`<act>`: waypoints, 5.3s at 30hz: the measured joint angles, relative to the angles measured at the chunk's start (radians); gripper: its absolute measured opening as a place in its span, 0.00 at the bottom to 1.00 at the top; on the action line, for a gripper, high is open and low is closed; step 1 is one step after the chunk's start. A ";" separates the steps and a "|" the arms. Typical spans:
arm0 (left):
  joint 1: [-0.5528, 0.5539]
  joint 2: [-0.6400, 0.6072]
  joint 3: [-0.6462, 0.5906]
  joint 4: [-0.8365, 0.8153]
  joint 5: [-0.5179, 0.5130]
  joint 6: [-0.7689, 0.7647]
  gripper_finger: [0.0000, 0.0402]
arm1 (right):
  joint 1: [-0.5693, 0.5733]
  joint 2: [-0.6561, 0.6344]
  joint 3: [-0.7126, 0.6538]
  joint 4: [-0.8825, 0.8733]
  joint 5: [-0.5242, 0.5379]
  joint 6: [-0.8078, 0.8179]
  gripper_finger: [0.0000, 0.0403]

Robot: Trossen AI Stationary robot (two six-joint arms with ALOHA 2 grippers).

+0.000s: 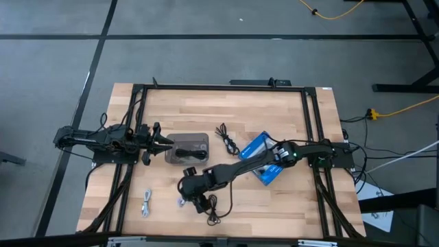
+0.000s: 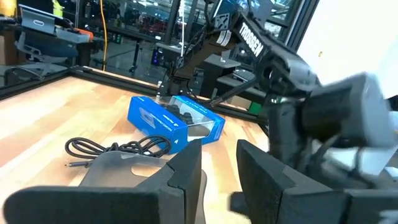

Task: Pick and place USB-C Cables
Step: Put the purple charger cable into the black bin, then put the bottom black charger cable into the black bin

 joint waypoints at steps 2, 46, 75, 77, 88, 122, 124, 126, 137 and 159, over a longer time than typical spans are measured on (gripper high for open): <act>0.000 0.000 0.000 -0.001 0.000 0.000 0.24 | -0.002 0.014 -0.001 -0.017 0.018 0.010 0.63; 0.000 0.001 0.000 -0.030 0.000 0.000 0.24 | -0.143 -0.121 0.142 -0.399 0.406 0.255 0.12; 0.000 0.002 0.000 -0.045 -0.026 0.000 0.24 | 0.157 -0.140 0.145 -0.678 0.196 0.328 0.38; 0.000 0.001 0.000 -0.045 -0.026 -0.001 0.24 | 0.180 -0.140 0.145 -0.648 0.231 0.375 0.38; 0.000 0.001 0.000 -0.045 -0.026 -0.034 0.24 | 0.200 -0.133 0.145 -0.568 0.282 1.052 0.38; 0.000 0.002 0.000 -0.042 -0.157 -0.026 0.24 | 0.175 0.045 0.151 -0.540 0.066 1.601 0.38; 0.000 0.002 0.000 -0.042 -0.157 -0.026 0.24 | 0.171 0.045 0.151 -0.570 0.065 1.552 0.38; 0.000 0.002 0.000 -0.042 -0.157 -0.026 0.24 | 0.167 0.045 0.151 -0.593 0.061 1.472 0.38; 0.000 0.002 0.000 -0.043 -0.157 -0.025 0.24 | 0.155 0.047 0.145 -0.626 0.118 0.732 0.38; 0.000 0.002 0.000 -0.043 -0.157 -0.025 0.24 | 0.124 -0.087 0.166 -0.706 0.476 0.641 0.07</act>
